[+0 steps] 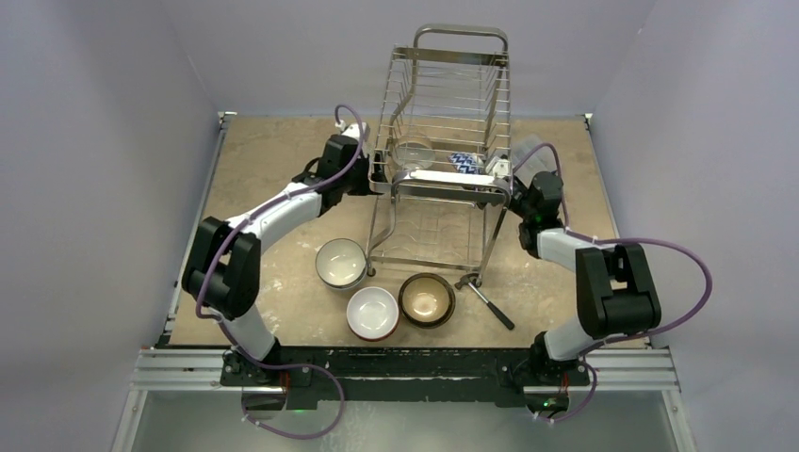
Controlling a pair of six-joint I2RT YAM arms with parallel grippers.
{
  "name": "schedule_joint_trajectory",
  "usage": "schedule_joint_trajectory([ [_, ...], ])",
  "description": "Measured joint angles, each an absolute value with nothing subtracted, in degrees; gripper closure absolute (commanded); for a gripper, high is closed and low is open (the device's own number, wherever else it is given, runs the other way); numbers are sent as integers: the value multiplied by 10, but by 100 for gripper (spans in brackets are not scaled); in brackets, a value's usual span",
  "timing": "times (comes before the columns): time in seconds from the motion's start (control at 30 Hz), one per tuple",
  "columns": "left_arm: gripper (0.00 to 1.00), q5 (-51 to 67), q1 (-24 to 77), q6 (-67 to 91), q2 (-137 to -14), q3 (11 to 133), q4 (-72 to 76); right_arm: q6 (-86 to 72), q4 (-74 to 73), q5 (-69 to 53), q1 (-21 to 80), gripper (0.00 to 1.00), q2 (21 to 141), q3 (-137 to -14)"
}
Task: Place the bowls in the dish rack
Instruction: Adjust the dish rack at the center of the board, then place the bowl in the dish rack.
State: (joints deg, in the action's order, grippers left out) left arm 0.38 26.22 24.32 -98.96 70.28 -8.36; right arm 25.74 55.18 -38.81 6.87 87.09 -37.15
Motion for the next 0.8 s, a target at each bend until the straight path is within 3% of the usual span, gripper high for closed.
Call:
schedule_joint_trajectory([
  [0.13, 20, 3, 252, 243, -954, 679, -46, 286, 524, -388, 66, 100, 902, -399],
  [0.8, 20, 37, 249, 242, -948, 653, -10, 411, 380, -385, 63, 100, 1002, -533],
])
